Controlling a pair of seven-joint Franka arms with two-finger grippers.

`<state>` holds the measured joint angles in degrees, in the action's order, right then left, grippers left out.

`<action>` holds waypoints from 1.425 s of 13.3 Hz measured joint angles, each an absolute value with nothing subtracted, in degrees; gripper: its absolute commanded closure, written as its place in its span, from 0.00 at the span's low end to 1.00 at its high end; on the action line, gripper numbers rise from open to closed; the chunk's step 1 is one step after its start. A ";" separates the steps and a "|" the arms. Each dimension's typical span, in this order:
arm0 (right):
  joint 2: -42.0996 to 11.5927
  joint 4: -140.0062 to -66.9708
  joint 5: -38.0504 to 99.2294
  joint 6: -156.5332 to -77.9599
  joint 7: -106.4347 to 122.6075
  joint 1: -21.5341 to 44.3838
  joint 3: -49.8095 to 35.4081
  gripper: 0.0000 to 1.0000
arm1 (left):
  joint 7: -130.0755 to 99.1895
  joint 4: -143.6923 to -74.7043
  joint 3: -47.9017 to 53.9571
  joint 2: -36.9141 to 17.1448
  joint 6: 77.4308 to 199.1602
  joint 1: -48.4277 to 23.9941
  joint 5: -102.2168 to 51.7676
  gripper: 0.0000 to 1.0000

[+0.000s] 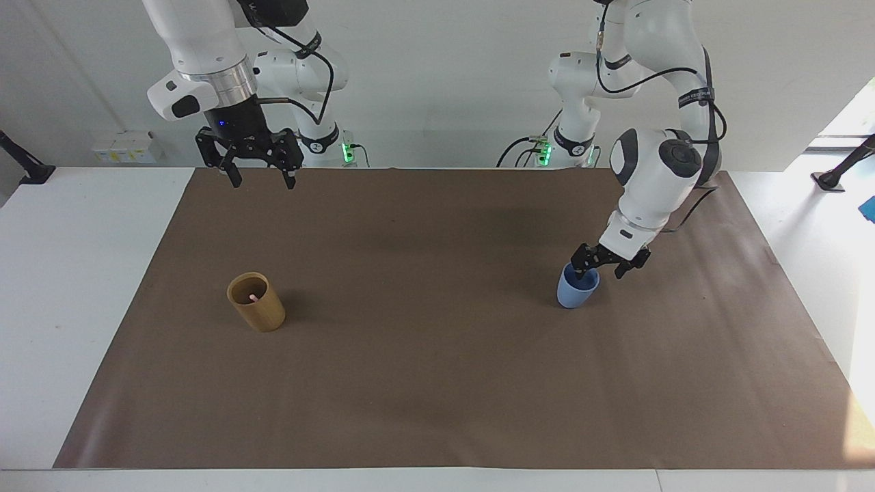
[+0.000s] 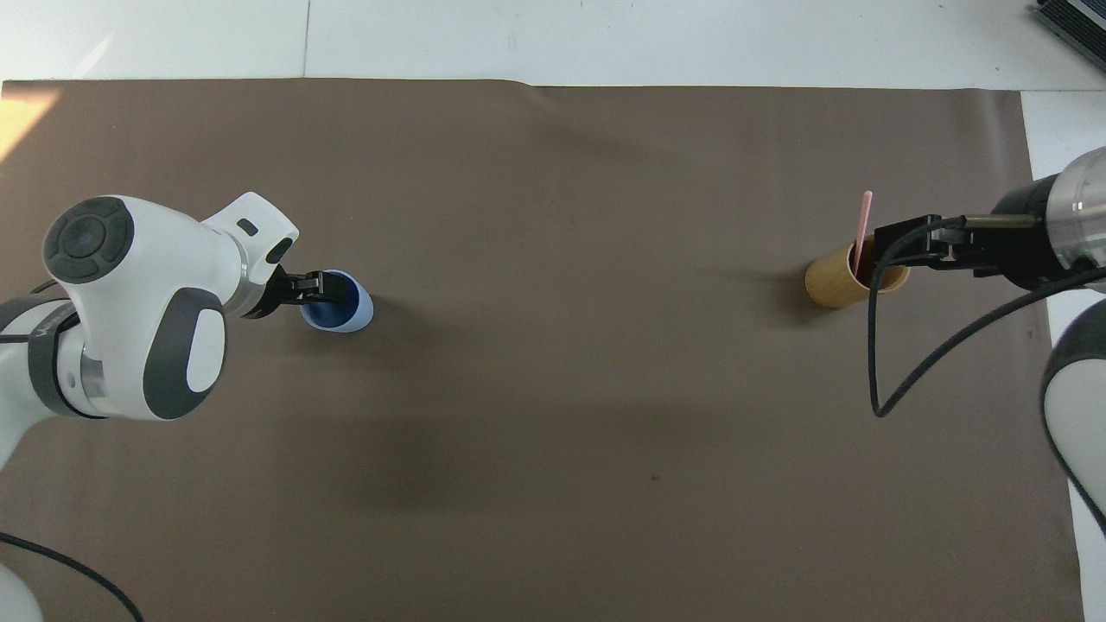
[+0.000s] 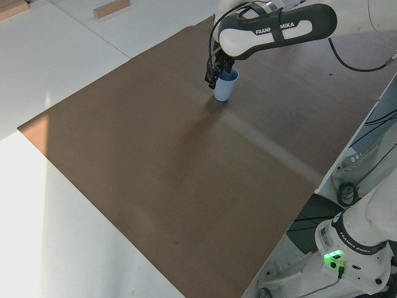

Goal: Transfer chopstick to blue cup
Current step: 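Reach the left gripper to the blue cup and grasp its rim, then move the cup with the left gripper while the right gripper grasps the straw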

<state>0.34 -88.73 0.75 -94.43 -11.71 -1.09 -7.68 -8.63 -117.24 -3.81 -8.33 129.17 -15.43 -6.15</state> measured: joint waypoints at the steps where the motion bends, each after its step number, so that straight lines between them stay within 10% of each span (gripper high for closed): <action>1: 0.19 -88.78 0.74 -94.69 -11.71 -1.10 -7.67 0.00 | -8.57 -117.43 -3.81 -8.50 129.53 -15.45 -6.15 1.00; 14: -0.02 -88.94 0.74 -95.60 -11.71 -1.21 -7.51 0.00 | -5.06 -108.77 -3.84 -6.99 122.51 -17.60 -5.84 1.00; 19: -0.02 -88.94 0.70 -95.60 -11.69 -1.99 -7.46 0.00 | -18.14 -102.94 -3.48 -6.24 117.97 -29.75 -3.69 1.00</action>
